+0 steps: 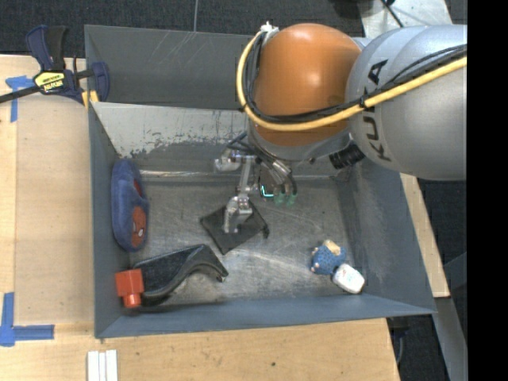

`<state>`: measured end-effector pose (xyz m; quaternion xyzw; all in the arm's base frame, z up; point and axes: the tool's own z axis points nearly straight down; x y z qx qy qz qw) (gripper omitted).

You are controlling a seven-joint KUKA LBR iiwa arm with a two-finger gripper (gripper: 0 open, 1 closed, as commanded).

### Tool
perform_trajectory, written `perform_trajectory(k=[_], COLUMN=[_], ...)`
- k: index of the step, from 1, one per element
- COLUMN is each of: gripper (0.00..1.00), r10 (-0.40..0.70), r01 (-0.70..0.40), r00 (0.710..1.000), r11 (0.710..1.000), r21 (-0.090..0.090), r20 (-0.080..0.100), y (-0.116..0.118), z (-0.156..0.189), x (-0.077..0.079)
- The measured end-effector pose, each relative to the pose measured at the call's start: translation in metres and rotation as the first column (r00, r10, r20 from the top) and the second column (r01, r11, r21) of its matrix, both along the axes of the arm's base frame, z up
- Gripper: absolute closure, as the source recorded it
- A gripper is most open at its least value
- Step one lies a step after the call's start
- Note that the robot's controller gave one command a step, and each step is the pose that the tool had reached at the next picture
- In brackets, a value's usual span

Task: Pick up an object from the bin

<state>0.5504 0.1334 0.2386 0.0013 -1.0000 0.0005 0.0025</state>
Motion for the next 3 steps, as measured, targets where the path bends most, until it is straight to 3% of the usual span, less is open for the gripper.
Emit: perform_trajectory(k=[1, 2, 3], gripper=[0.0, 0.0, 1.0], r10=[0.164, 0.456, 0.453], r01=[-0.164, -0.456, -0.453], r00=[0.986, 0.89, 0.891], r11=[0.986, 0.89, 0.892], r21=[-0.001, 0.0, -0.004], r20=[0.005, 0.009, 0.033], y=[-0.054, -0.049, -0.048], z=[0.001, -0.165, -0.159], x=[0.005, 0.066, 0.071])
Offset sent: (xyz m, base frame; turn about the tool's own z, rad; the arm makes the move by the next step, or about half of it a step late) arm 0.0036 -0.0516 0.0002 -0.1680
